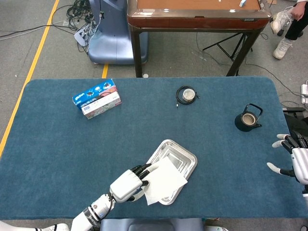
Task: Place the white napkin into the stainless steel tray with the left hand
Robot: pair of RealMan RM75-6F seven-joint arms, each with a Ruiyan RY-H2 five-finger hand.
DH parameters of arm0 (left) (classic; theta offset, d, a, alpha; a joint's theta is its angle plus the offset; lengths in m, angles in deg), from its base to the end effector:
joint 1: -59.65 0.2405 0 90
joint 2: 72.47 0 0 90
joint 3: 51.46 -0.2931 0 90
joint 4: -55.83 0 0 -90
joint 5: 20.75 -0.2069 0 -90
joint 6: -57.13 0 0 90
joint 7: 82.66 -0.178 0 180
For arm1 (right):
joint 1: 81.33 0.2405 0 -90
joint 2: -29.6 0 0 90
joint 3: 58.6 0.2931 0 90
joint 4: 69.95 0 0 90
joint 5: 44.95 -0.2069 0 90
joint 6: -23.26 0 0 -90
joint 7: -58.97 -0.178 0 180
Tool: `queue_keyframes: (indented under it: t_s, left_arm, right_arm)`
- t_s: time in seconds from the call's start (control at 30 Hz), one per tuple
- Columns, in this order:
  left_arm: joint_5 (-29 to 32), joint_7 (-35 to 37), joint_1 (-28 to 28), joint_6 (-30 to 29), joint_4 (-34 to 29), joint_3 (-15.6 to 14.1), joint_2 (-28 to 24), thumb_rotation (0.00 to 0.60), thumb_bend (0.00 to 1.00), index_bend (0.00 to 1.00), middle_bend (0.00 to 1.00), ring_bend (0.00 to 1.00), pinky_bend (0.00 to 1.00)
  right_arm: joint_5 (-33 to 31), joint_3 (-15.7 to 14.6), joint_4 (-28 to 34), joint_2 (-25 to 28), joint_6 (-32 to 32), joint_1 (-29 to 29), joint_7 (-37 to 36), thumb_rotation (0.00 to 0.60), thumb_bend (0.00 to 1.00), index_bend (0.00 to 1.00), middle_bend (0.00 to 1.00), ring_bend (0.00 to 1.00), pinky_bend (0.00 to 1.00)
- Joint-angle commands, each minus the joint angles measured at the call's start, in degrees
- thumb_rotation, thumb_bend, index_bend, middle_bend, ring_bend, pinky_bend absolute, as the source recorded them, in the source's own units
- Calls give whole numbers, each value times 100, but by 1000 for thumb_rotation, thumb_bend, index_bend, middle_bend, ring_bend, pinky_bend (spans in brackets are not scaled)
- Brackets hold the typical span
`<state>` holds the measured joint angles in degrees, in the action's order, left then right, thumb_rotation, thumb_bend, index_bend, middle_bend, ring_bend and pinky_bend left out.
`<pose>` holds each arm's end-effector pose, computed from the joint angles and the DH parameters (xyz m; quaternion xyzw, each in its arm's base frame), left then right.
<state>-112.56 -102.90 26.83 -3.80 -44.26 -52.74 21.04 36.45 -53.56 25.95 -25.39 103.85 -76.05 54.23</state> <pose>-0.1029 0.2437 -0.0648 -0.8012 -0.3173 -0.4552 0.2241 -0.3491 -0.2269 0.2285 0.5774 -0.4083 0.3684 0.6034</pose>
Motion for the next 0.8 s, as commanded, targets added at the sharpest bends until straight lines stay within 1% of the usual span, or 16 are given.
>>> queue_keyframes:
  t_s: [0.03,0.1,0.17,0.23,0.33,0.43,0.53,0.8]
  left_arm:
    - [41,-21,9,-18,-36,20,10,600,544,623,50,0,171]
    - [76,-49,16,-27,-57,31,22,600,509,598,50,0,171]
    - [87,-84,25,-51,-56,37,55,600,432,587,50,0,171]
    - [88,-131,41,-90,-36,42,95,600,329,577,51,0,171]
    - [105,-222,69,-143,7,50,164,600,212,569,50,0,171]
    - [138,-273,90,-180,33,65,226,600,131,569,50,0,171]
    - [154,-307,102,-204,44,71,268,600,99,569,51,0,171]
    - [199,-386,133,-252,-28,72,236,600,96,564,62,3,171]
  right_arm:
    - [-13,7,-1,7,5,-4,-8,600,38,417,260,88,116]
    - [-20,12,2,12,9,-6,-19,600,38,417,260,89,116]
    - [-28,17,7,21,14,-11,-38,600,38,417,260,89,116]
    - [-36,23,5,28,21,-14,-47,600,38,417,260,88,116]
    - [-30,27,12,38,40,-22,-56,600,38,417,260,88,116]
    - [-28,29,13,44,45,-25,-68,600,38,417,260,88,116]
    - [-26,31,16,49,51,-27,-76,600,38,417,261,88,116]
    - [-28,30,11,49,36,-23,-80,600,38,417,260,88,116]
